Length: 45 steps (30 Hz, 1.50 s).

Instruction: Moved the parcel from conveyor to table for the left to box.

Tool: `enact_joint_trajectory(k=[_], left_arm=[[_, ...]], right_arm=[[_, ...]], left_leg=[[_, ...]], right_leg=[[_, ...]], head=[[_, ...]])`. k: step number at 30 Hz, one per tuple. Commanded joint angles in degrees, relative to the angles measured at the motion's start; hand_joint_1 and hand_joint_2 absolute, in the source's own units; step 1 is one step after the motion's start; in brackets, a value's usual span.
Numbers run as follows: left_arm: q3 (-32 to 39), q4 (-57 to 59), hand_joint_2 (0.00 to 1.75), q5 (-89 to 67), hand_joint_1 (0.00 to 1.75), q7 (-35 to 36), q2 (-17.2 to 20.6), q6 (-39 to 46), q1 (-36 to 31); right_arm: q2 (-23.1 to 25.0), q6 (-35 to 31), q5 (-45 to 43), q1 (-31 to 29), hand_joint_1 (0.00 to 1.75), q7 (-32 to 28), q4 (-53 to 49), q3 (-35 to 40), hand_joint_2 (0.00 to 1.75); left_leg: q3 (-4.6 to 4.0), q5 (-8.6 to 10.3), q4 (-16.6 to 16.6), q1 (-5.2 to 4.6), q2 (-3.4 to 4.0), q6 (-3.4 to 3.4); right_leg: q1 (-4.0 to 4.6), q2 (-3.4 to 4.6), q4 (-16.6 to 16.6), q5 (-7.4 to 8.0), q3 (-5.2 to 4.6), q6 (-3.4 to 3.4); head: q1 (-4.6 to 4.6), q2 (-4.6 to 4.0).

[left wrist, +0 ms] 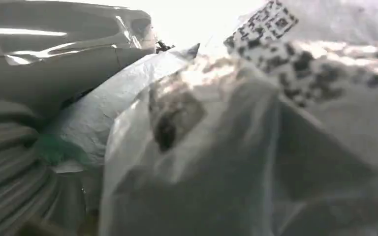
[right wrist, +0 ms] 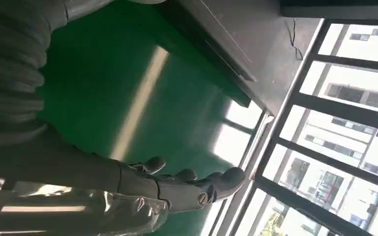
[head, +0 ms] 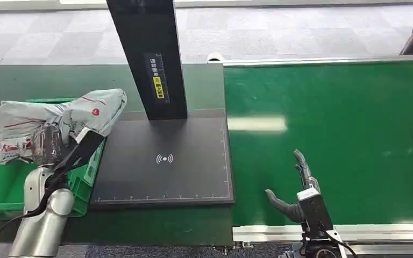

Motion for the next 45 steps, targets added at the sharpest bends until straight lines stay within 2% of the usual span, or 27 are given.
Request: enact_joint_trajectory(k=[1, 5, 7, 8, 9, 10, 17, 26, 30, 32, 38, 42, 45], left_arm=[[5.6, 13.6, 1.75, -4.4, 1.75, 5.2, 2.0, -10.8, -6.8], [5.7, 13.7, 1.75, -4.4, 1.75, 5.2, 2.2, -10.8, -6.8], [5.6, 15.9, 1.75, -5.1, 1.75, 5.9, 2.8, -13.9, -8.1], [5.6, 17.3, 1.75, -5.1, 1.64, 5.8, 3.4, -14.5, -9.4], [5.4, 18.3, 1.75, -5.2, 0.38, 5.7, 4.0, -14.9, -10.5], [5.6, 19.0, 1.75, -5.3, 0.0, 5.6, 4.5, -14.3, -11.5], [7.1, 20.9, 1.75, -6.0, 0.0, 6.6, 7.2, -13.2, -15.1], [9.7, 15.8, 1.75, -6.9, 0.0, 6.5, 6.8, -12.0, -13.9], [10.3, 12.6, 1.75, -6.6, 0.0, 4.9, 5.6, -10.5, -13.2], [10.2, 6.6, 1.75, -4.4, 0.0, 2.4, 3.2, -9.1, -10.4], [7.2, -12.3, 1.75, -0.3, 0.0, -0.2, 0.8, -5.6, -1.1], [7.1, -13.1, 1.75, 0.0, 0.0, 0.1, 1.0, -6.0, -0.9], [5.5, -15.7, 1.75, 6.2, 0.0, -3.4, 0.4, -7.4, 0.2]], right_arm=[[1.8, 0.4, 1.0, 0.4, 0.0, 0.3, -0.5, -2.5, 1.75], [1.8, 0.4, 1.0, 0.3, 0.0, 0.3, -0.5, -2.5, 1.75], [2.0, 0.5, 1.2, 0.3, 0.0, 0.3, -0.8, -2.7, 1.75], [2.2, 0.6, 1.3, 0.3, 0.0, 0.6, -1.5, -2.9, 1.75], [2.4, 0.8, 1.4, 0.3, 0.0, 0.9, -1.8, -3.2, 1.75], [2.9, 1.1, 1.7, 0.4, 0.0, 1.3, -2.3, -3.6, 1.75], [4.0, 1.4, 2.4, 1.5, 0.0, 1.6, -3.6, -4.5, 1.75], [3.6, 1.4, 2.4, 1.5, 0.0, 1.6, -3.7, -4.4, 1.75], [3.8, 1.3, 2.3, 1.2, 0.0, 1.8, -3.6, -4.5, 1.75], [4.0, 1.4, 2.3, 2.0, 0.0, 1.8, -4.0, -4.8, 1.75], [3.9, 1.1, 2.2, 3.4, 0.0, 1.6, -5.2, -5.0, 1.75], [3.9, 1.1, 2.1, 3.3, 0.0, 1.6, -5.1, -5.0, 1.75], [3.2, 0.7, 1.8, 2.9, 0.0, 1.2, -4.4, -4.6, 1.75]], left_leg=[[0.06, 0.02, 0.0, 0.0, -0.09, 0.03], [0.05, 0.02, 0.0, 0.01, -0.03, 0.03], [0.04, 0.01, 0.0, 0.0, 0.0, 0.05], [0.07, 0.0, 0.0, 0.02, 0.01, 0.08], [0.04, 0.01, 0.0, 0.0, -0.03, 0.06], [0.06, 0.02, 0.0, 0.01, -0.03, 0.08], [-0.03, 0.03, 0.0, 0.04, -0.01, 0.0], [0.01, 0.01, 0.0, 0.02, -0.01, 0.05], [-0.06, 0.03, 0.0, 0.03, 0.0, 0.02], [-0.04, 0.03, 0.0, 0.04, -0.02, 0.04], [0.04, -0.01, -0.1, 0.0, 0.02, 0.08], [-0.03, -0.06, 0.0, 0.01, 0.11, 0.04], [-0.05, -0.04, 0.0, 0.0, 0.11, 0.02]], right_leg=[[0.02, -0.09, 0.0, -0.01, 0.08, -0.06], [0.03, -0.04, 0.0, 0.0, 0.05, -0.04], [0.03, -0.04, 0.0, -0.01, 0.04, -0.05], [0.05, -0.04, -0.1, -0.01, 0.08, -0.06], [0.03, -0.07, 0.0, -0.02, 0.05, -0.05], [0.05, -0.07, 0.0, -0.01, 0.09, -0.07], [0.06, -0.03, 0.0, 0.0, -0.02, -0.06], [0.06, -0.05, 0.0, -0.03, 0.04, -0.05], [0.06, -0.04, 0.0, 0.0, -0.05, -0.06], [0.07, -0.06, 0.0, 0.0, -0.02, -0.06], [0.03, -0.02, -0.1, -0.03, 0.05, -0.02], [0.04, 0.03, 0.0, -0.03, -0.04, -0.03], [0.03, 0.03, 0.0, -0.02, -0.08, -0.04]], head=[[0.0, 0.0], [-0.02, 0.0], [-0.02, 0.0], [0.0, 0.0], [-0.02, 0.0], [0.0, 0.0], [0.0, 0.0], [0.0, 0.0], [-0.02, 0.0], [0.0, 0.0], [-0.02, 0.0], [-0.02, 0.0], [0.0, 0.0]])
